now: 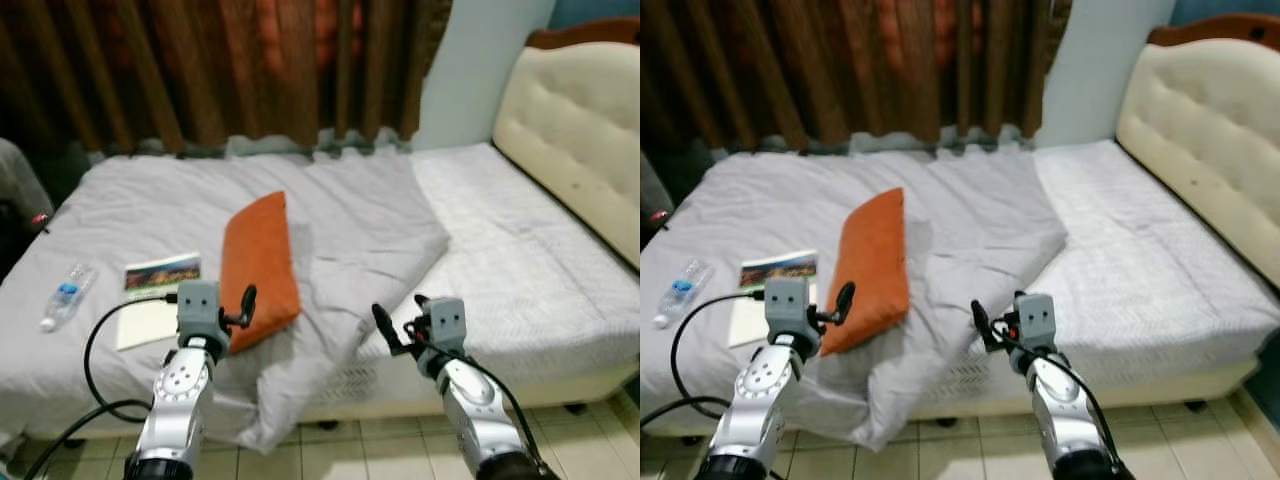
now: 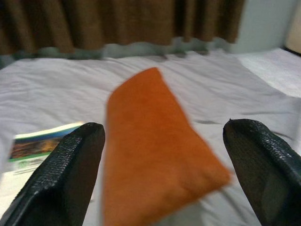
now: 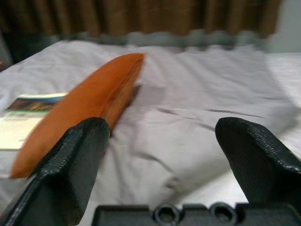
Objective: Clean up the room
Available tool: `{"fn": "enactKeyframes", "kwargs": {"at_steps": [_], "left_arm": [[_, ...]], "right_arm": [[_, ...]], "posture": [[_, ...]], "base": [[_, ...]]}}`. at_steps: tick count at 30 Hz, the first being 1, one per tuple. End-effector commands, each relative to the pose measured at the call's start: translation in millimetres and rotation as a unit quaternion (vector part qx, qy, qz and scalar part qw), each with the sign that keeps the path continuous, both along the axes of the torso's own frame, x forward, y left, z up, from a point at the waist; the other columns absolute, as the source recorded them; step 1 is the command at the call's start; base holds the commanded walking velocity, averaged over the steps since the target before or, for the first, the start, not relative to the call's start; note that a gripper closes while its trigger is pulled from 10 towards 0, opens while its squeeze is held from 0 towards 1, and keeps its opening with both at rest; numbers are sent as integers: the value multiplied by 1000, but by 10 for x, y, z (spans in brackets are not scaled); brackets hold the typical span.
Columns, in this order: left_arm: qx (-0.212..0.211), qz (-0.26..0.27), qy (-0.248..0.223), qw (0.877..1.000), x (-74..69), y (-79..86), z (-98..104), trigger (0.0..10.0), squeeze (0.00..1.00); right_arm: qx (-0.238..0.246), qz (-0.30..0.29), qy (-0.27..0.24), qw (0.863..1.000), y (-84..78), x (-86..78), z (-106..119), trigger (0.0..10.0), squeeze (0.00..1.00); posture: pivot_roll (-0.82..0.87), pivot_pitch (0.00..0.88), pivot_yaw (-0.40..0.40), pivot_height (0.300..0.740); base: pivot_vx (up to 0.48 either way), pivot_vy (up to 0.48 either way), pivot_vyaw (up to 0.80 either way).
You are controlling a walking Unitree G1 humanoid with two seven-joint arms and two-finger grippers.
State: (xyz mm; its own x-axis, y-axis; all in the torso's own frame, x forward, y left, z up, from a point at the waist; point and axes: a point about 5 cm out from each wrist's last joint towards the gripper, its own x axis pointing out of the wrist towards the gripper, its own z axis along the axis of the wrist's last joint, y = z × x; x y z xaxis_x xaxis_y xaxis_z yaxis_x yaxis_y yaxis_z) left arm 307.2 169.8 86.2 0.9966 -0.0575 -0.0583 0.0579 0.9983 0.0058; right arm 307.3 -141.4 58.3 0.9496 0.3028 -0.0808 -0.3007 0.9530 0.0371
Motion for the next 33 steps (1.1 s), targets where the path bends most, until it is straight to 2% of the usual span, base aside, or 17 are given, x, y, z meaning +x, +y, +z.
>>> {"fn": "enactKeyframes", "kwargs": {"at_steps": [1,10,17,21,24,31,33], "left_arm": [[3,6,8,1000,-19,52,-24,10000,0],[8,-1,7,1000,1,73,0,10000,0],[6,-3,10,1000,-9,76,-10,10000,0],[29,-5,15,999,11,83,-13,10000,0],[46,-8,21,999,30,100,-19,10000,0],[39,-6,23,999,26,106,-25,10000,0],[33,-5,22,999,26,95,-28,10000,0]], "right_arm": [[2,17,-6,1000,93,23,38,10000,0],[7,11,1,1000,72,33,20,10000,0],[8,18,0,1000,115,34,23,10000,0],[7,20,0,1000,114,35,19,10000,0],[5,25,3,1000,120,41,15,10000,0],[9,26,9,1000,132,39,1,10000,0],[8,25,9,1000,128,39,0,10000,0]], "posture": [[29,0,17,740],[34,0,18,740],[39,0,16,740],[41,0,14,740],[42,0,14,740],[40,0,15,740],[39,0,16,740]], "base": [[424,0,544],[345,330,113],[293,379,0],[300,368,0],[455,0,0],[480,0,-800],[480,0,0]]}}
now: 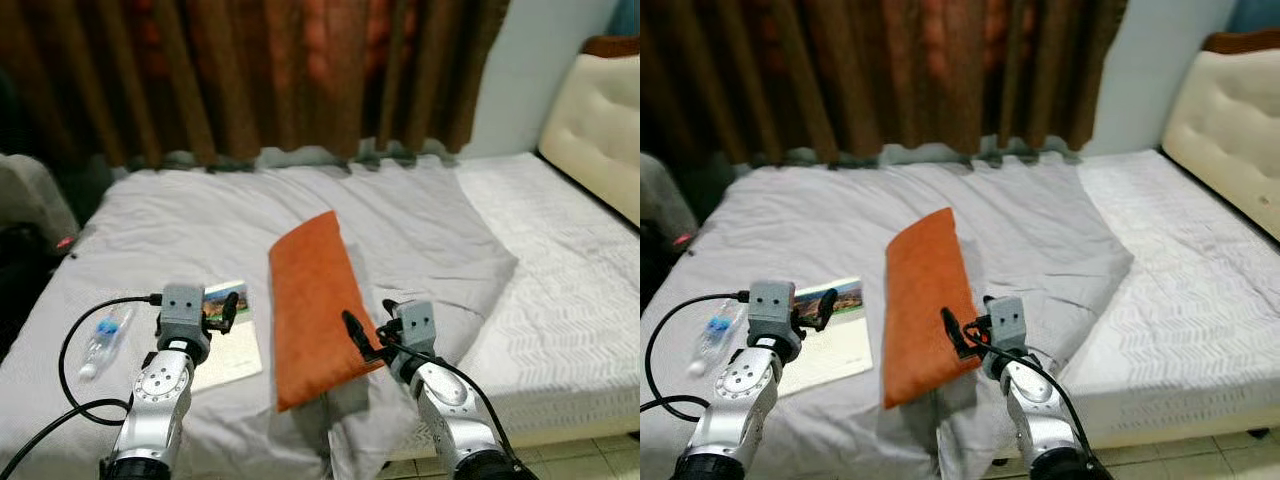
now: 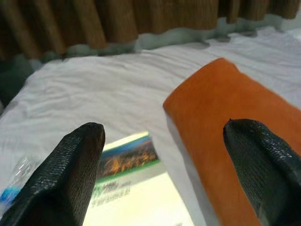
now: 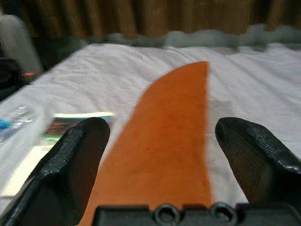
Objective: Clean up the room
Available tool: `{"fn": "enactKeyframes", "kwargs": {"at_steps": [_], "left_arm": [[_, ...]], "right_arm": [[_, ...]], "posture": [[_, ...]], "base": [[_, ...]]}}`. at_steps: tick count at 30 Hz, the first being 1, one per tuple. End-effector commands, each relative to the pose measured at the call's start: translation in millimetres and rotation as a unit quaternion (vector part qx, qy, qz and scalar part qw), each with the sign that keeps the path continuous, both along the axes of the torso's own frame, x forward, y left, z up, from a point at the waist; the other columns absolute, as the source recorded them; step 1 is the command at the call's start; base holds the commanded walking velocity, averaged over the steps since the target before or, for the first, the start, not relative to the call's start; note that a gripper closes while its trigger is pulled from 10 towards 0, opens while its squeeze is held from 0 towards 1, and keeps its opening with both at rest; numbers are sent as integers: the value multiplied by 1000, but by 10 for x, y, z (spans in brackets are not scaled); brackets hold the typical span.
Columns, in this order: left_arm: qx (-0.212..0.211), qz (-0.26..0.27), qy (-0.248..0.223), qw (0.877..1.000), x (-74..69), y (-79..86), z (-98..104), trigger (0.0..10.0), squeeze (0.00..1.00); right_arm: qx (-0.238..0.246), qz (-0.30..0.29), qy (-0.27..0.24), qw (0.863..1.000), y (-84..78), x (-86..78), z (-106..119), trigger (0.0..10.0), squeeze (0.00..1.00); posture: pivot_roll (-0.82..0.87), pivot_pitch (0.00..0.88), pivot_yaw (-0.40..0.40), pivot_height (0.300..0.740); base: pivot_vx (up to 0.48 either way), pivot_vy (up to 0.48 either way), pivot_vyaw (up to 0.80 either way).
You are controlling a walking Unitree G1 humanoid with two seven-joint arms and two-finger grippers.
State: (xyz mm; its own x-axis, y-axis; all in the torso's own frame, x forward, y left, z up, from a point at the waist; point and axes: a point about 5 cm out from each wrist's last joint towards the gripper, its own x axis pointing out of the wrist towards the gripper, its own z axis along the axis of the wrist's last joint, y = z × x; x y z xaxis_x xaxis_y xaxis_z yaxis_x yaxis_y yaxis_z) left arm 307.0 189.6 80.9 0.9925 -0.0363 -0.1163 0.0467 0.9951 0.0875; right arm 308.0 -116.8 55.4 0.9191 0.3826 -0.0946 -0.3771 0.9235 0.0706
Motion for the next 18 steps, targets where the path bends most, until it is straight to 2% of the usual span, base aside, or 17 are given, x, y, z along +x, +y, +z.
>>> {"fn": "enactKeyframes", "kwargs": {"at_steps": [1,2,4,7,13,18], "left_arm": [[-10,-12,-5,1000,28,-103,25,10000,0],[-14,-12,-6,1000,28,-113,24,10000,0],[-7,-9,7,1000,28,-133,-7,10000,0],[-3,-9,0,1000,23,-137,4,10000,0],[-22,2,-9,1000,12,-142,16,10000,0],[-24,0,-4,1000,27,-156,10,10000,0]], "right_arm": [[-6,-16,-4,1000,-118,33,29,10000,0],[-4,-18,-4,1000,-124,34,30,10000,0],[-6,-17,-1,1000,-131,36,24,10000,0],[-8,-16,-1,1000,-129,36,24,10000,0],[-13,-13,-4,1000,-130,38,32,10000,0],[-17,-17,-4,1000,-141,54,41,10000,0]], "posture": [[39,0,16,740],[39,0,16,740],[39,0,16,740],[35,0,14,740],[33,0,13,740],[33,0,9,740]], "base": [[480,0,0],[480,0,0],[0,0,0],[0,0,0],[381,-286,0],[409,-243,542]]}}
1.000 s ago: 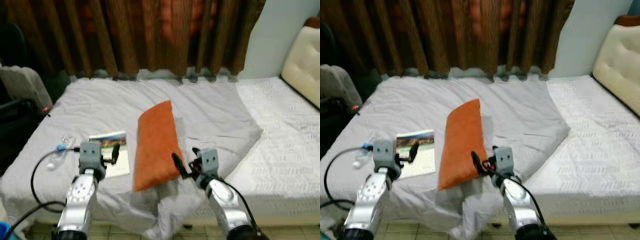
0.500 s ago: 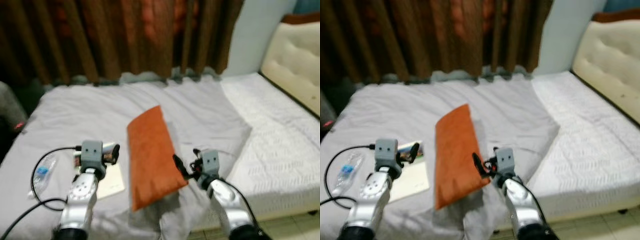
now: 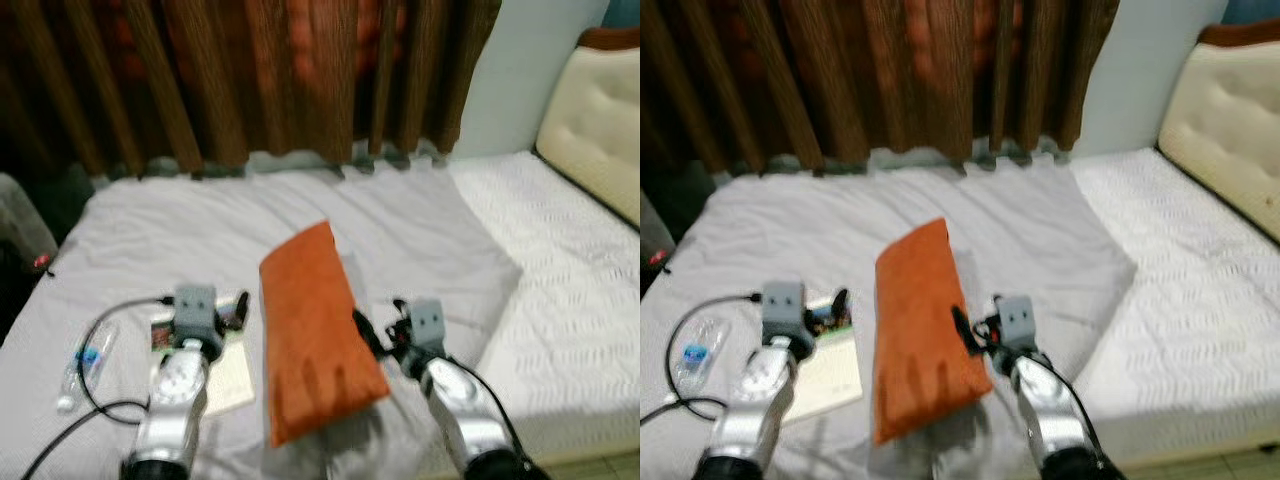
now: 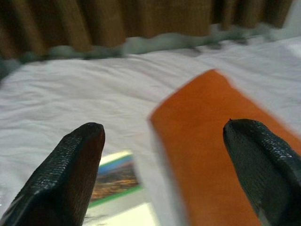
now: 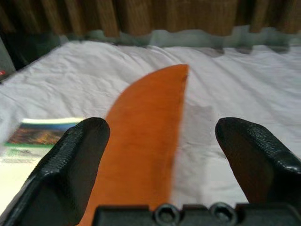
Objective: Clean up the room
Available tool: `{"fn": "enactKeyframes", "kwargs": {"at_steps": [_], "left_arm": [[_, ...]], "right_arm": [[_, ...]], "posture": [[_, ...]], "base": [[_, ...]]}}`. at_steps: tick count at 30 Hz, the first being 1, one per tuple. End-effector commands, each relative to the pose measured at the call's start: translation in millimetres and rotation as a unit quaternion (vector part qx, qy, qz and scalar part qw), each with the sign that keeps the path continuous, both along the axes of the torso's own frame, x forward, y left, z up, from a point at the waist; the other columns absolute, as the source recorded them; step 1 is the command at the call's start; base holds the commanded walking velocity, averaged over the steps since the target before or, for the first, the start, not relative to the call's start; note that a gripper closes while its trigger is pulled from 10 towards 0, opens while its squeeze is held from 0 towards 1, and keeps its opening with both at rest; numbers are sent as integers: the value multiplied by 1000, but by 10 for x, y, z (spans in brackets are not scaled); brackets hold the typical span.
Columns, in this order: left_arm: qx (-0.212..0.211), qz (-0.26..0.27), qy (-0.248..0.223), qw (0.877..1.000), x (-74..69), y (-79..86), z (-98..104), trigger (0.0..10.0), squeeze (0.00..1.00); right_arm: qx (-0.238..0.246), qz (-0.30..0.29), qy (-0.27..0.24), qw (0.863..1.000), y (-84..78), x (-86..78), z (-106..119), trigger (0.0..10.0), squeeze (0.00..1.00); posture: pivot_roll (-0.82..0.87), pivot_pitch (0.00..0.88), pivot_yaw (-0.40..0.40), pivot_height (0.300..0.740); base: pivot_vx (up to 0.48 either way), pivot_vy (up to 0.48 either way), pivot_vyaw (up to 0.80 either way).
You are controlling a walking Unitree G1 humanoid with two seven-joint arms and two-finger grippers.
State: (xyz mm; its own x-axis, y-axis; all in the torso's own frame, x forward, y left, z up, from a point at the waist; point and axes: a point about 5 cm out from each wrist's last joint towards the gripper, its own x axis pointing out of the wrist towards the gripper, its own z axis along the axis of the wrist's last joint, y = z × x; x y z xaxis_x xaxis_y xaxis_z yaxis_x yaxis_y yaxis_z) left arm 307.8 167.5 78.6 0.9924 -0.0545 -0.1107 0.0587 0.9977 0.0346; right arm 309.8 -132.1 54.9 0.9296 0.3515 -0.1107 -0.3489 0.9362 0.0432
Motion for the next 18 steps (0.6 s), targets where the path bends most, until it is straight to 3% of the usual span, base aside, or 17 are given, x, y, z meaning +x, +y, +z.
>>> {"fn": "enactKeyframes", "kwargs": {"at_steps": [1,4,6,7,8,9,10,11,13,14,16,17,18], "left_arm": [[2,7,-3,1000,19,65,32,10000,0],[-15,19,29,999,78,85,-24,10000,0],[-72,40,78,994,203,104,-97,10000,0],[-72,40,78,994,203,104,-97,10000,0],[-118,50,93,987,256,123,-114,10000,0],[-118,50,93,987,256,123,-114,10000,0],[-233,46,124,964,334,84,-154,10000,0],[-279,36,131,950,359,48,-159,10000,0],[-339,16,138,930,392,8,-148,10000,0],[-339,16,138,930,392,8,-148,10000,0],[-375,6,138,916,420,12,-124,10000,0],[-396,16,144,907,424,66,-130,10000,0],[-396,16,144,907,424,66,-130,10000,0]], "right_arm": [[-2,-2,-6,1000,13,36,46,10000,0],[0,-3,1,1000,25,66,50,10000,0],[16,10,12,1000,114,151,108,10000,0],[16,10,12,1000,114,151,108,10000,0],[54,9,38,998,145,199,119,10000,0],[54,9,38,998,145,199,119,10000,0],[113,5,85,990,184,271,117,10000,0],[130,5,97,987,198,291,116,10000,0],[148,-2,119,982,187,316,91,10000,0],[148,-2,119,982,187,316,91,10000,0],[169,-13,145,975,159,330,55,10000,0],[190,-31,157,969,104,346,48,10000,0],[190,-31,157,969,104,346,48,10000,0]], "posture": [[33,0,9,740],[31,0,5,740],[30,0,0,740],[30,0,0,740],[32,1,-5,740],[32,1,-5,740],[30,24,-14,740],[28,28,-15,740],[19,47,-20,740],[19,47,-20,740],[16,63,-25,740],[7,120,-35,740],[7,120,-35,740]], "base": [[412,-240,538],[156,0,0],[0,0,0],[0,0,0],[0,0,0],[0,0,0],[0,0,0],[0,0,0],[0,0,0],[0,0,0],[0,0,0],[0,0,0],[0,0,0]]}}
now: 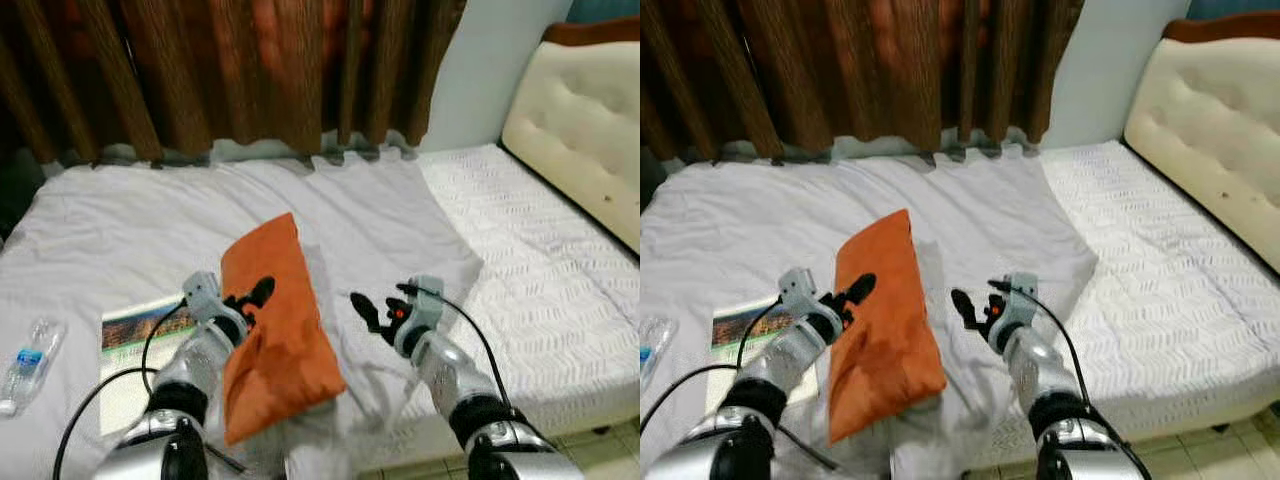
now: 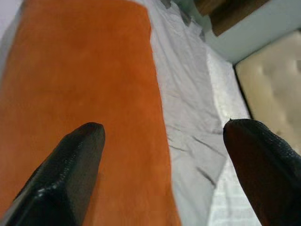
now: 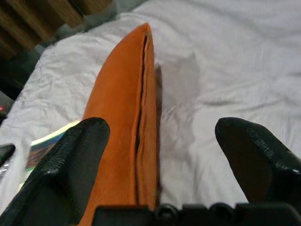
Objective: Clean up the room
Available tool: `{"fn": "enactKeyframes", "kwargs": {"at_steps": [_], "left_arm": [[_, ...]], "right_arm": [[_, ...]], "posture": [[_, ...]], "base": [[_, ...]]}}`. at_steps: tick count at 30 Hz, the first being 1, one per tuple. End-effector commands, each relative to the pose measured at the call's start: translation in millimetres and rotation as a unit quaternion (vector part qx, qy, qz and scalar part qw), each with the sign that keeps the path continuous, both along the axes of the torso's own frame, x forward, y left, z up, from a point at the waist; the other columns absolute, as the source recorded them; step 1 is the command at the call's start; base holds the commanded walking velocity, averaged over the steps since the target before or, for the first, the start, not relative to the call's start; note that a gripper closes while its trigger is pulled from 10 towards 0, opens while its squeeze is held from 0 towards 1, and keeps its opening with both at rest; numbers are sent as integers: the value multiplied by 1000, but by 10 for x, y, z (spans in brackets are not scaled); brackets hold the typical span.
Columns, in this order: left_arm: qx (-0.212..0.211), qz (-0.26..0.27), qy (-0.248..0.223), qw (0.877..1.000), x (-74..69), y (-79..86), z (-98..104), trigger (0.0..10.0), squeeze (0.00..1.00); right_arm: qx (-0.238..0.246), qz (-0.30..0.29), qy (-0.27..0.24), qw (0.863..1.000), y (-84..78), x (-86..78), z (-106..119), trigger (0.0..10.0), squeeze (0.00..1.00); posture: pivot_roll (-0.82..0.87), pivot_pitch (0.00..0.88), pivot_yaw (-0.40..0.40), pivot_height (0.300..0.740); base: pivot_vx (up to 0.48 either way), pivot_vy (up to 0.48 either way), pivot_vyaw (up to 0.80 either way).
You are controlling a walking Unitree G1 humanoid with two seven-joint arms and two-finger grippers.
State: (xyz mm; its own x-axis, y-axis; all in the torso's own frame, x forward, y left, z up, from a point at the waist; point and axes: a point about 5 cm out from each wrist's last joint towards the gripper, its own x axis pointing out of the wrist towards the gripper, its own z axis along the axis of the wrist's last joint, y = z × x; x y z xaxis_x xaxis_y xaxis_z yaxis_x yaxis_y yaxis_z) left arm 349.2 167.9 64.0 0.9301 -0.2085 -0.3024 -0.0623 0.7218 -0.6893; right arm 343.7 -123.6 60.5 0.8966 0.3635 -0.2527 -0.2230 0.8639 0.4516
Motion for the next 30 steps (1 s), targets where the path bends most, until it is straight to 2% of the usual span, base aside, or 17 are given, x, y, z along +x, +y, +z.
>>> {"fn": "enactKeyframes", "kwargs": {"at_steps": [1,3,6,7,9,12,13,14,15,16,17,22,23,25,30], "left_arm": [[-12,28,9,999,19,133,23,10000,0],[-12,42,13,999,24,182,31,10000,0],[11,71,-23,997,82,466,212,10000,0],[11,71,-23,997,82,466,212,10000,0],[11,82,-29,996,67,632,252,10000,0],[8,94,3,996,-48,768,106,10000,0],[2,115,21,993,-122,823,8,10000,0],[2,115,21,993,-122,823,8,10000,0],[-5,131,29,991,-164,861,-39,10000,0],[-5,131,29,991,-164,861,-39,10000,0],[-14,141,26,990,-186,878,-61,10000,0],[-37,148,11,988,-187,862,-64,10000,0],[-65,142,-15,988,-127,777,-10,10000,0],[-80,129,-40,988,-56,679,62,10000,0],[-67,74,-103,990,77,548,287,10000,0]], "right_arm": [[28,-9,7,1000,14,42,44,10000,0],[36,-13,1,999,13,67,84,10000,0],[75,23,-58,995,138,199,401,10000,0],[75,23,-58,995,138,199,401,10000,0],[75,43,-67,994,187,231,462,10000,0],[72,50,-47,995,214,233,411,10000,0],[69,59,-41,995,268,221,383,10000,0],[69,59,-41,995,268,221,383,10000,0],[80,73,-43,993,340,220,405,10000,0],[80,73,-43,993,340,220,405,10000,0],[88,90,-52,991,443,225,455,10000,0],[79,105,-67,989,567,228,504,10000,0],[90,106,-80,987,631,255,579,10000,0],[103,106,-94,985,680,279,658,10000,0],[115,116,-120,979,748,297,779,10000,0]], "posture": [[2,177,-45,740],[2,177,-45,740],[-19,307,-62,740],[-19,307,-62,740],[-11,357,-72,740],[-3,439,-87,740],[-10,481,-94,740],[-10,481,-94,740],[-24,516,-103,740],[-24,516,-103,740],[-47,555,-114,740],[-62,573,-120,740],[-71,596,-127,740],[-73,596,-128,740],[-73,587,-122,740]], "base": [[0,0,0],[0,0,0],[0,0,0],[0,0,0],[0,0,0],[0,0,0],[0,0,0],[0,0,0],[0,0,0],[0,0,0],[0,0,0],[0,0,0],[0,0,0],[0,0,0],[0,0,0]]}}
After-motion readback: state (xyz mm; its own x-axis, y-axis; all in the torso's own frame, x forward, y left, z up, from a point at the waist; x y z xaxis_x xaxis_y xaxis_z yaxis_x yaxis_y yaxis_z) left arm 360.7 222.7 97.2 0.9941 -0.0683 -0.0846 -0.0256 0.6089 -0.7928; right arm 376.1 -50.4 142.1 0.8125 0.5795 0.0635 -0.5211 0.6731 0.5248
